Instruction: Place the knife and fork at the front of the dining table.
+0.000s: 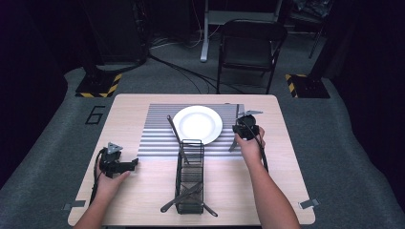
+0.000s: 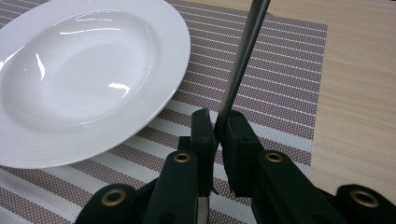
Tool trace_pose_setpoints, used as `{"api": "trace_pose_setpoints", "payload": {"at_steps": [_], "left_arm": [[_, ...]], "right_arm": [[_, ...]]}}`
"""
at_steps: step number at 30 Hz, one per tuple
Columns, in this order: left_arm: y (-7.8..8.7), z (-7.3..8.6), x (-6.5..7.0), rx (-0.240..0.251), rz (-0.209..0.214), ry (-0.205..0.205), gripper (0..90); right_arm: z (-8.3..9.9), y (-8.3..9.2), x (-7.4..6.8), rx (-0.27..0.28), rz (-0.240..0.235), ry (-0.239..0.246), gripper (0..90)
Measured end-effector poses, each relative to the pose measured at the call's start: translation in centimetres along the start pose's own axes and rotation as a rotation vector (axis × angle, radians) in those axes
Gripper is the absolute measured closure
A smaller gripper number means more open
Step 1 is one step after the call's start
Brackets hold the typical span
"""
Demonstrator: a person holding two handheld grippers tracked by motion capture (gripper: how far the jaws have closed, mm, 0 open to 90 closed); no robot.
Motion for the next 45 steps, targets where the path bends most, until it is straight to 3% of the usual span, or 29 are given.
{"api": "trace_pose_setpoints", "payload": {"at_steps": [8,13,19,28,29,31,33,39,45], "left_arm": [[0.0,0.0,0.0,0.000,0.000,-0.001,10.4],[0.0,0.0,0.0,0.000,0.000,-0.001,10.4],[0.0,0.0,0.0,0.000,0.000,-0.001,10.4],[0.0,0.0,0.0,0.003,0.002,-0.002,10.4],[0.0,0.0,0.0,0.003,0.002,-0.002,10.4],[0.0,0.0,0.0,0.003,0.002,-0.002,10.4],[0.0,0.0,0.0,0.003,0.002,-0.002,10.4],[0.0,0.0,0.0,0.003,0.002,-0.002,10.4],[0.0,0.0,0.0,0.003,0.002,-0.002,10.4]], "right_arm": [[-0.6,-0.8,-0.1,-0.024,0.010,-0.038,83.6],[-0.6,-1.5,0.4,-0.024,-0.030,-0.123,85.0],[-0.6,-2.0,0.6,-0.020,-0.043,-0.202,86.1],[-0.7,-3.0,0.3,-0.028,-0.042,-0.275,87.3],[-0.7,-3.1,0.3,-0.039,-0.042,-0.312,87.3],[-0.6,-3.2,0.4,-0.037,-0.043,-0.314,87.3],[-0.6,-3.3,0.5,-0.043,-0.053,-0.349,87.3],[-0.4,-3.8,1.5,-0.033,-0.093,-0.396,87.4],[-0.8,-4.6,1.5,-0.054,-0.085,-0.391,87.3]]}}
Point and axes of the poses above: each handheld gripper's, and its own axes: y roughly backward along the jaws, z roughly out of its underside, x roughly to its right, the point moved 1 cm from there along -y, roughly forward along the jaws, and after that the axes turned 13 degrees about -x, right-handed, at the moved point
